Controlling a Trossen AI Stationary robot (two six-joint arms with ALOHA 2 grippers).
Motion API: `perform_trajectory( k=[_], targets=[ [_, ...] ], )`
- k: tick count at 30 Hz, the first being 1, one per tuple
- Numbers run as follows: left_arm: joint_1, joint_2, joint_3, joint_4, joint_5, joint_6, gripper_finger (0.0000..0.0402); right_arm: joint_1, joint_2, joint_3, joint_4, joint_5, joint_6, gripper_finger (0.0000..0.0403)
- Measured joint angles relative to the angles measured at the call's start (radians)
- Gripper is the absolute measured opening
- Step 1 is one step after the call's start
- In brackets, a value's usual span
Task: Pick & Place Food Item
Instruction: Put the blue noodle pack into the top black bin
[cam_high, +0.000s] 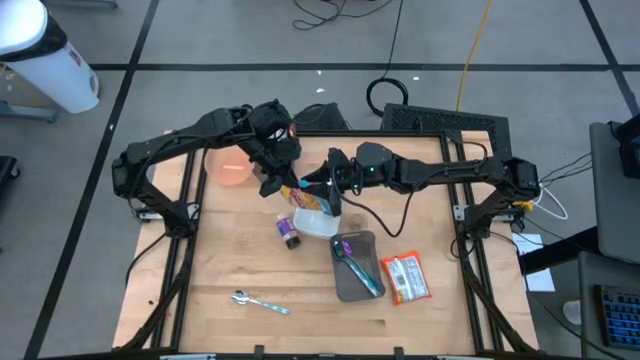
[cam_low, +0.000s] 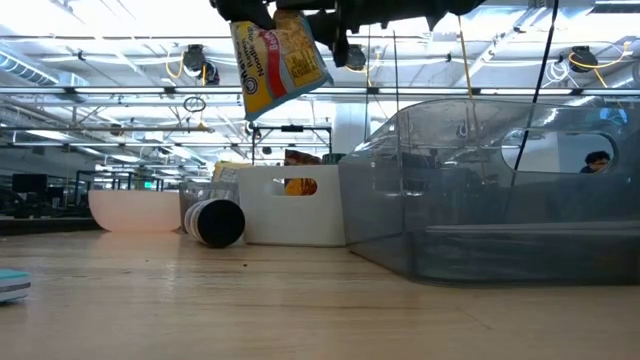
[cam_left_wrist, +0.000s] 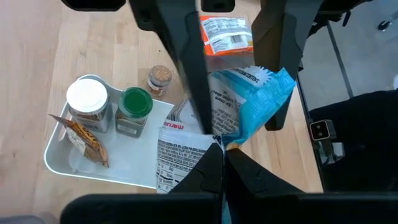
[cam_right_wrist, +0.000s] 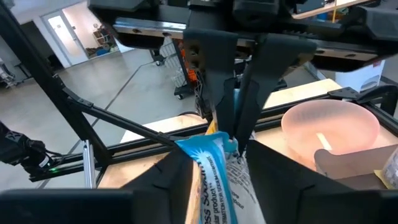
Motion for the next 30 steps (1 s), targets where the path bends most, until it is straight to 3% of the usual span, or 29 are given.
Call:
perform_trajectory(
  k=[12, 22, 30],
  targets=[
    [0.039, -0.038, 0.0, -0.038, -0.022, 0.03, 0.0004, -0.011, 0.0, 0.0, -0.001, 0.002, 0.01, 0.0201],
    [0.119, -0.058, 0.0, -0.178, -0.082, 0.088, 0.0004, -0.055, -0.025, 0.0, -0.025, 0.001, 0.003, 0.0217],
    [0.187, -0.058, 0.0, -0.21, -0.132, 0.173, 0.0004, -0.075, -0.088, -0.001, -0.153, -0.001, -0.042, 0.0214]
  ],
)
